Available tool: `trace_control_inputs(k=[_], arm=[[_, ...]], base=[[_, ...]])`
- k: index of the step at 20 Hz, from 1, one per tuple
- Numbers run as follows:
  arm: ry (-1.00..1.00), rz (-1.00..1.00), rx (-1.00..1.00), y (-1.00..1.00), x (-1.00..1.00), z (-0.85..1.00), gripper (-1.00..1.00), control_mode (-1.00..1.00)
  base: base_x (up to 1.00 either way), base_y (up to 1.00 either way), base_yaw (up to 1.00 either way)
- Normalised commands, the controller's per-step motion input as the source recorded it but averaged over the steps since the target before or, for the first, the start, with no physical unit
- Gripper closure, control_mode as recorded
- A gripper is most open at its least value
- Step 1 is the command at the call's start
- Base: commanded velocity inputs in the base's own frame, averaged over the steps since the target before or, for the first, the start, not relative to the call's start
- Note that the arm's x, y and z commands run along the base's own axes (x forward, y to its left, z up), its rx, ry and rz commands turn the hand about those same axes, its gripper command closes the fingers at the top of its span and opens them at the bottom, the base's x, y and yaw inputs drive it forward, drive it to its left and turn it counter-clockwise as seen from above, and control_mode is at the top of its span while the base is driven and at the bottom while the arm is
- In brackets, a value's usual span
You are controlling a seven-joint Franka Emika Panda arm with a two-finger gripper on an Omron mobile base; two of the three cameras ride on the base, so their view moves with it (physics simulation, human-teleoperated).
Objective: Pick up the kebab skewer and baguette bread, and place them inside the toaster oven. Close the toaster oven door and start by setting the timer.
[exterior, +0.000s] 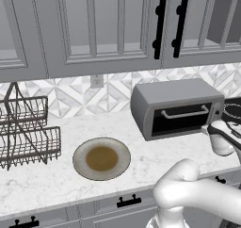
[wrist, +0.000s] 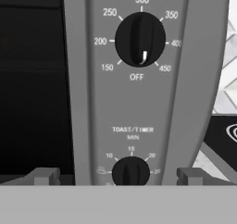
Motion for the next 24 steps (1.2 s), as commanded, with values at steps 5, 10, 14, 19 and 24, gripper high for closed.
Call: trace_control_inputs(k=[5,10,14,19,24], arm=[[0.0,0.0,0.0,0.0,0.0,0.0,-1.0,-1.0],[0.0,0.0,0.0,0.0,0.0,0.0,-1.0,-1.0],[0.0,0.0,0.0,0.0,0.0,0.0,1.0,-1.0],[0.0,0.0,0.0,0.0,0.0,0.0,1.0,-1.0],[0.0,0.0,0.0,0.0,0.0,0.0,1.0,-1.0]], base=[[0.0,0.0,0.0],[0.0,0.0,0.0],[0.0,0.0,0.0],[0.0,0.0,0.0],[0.0,0.0,0.0]])
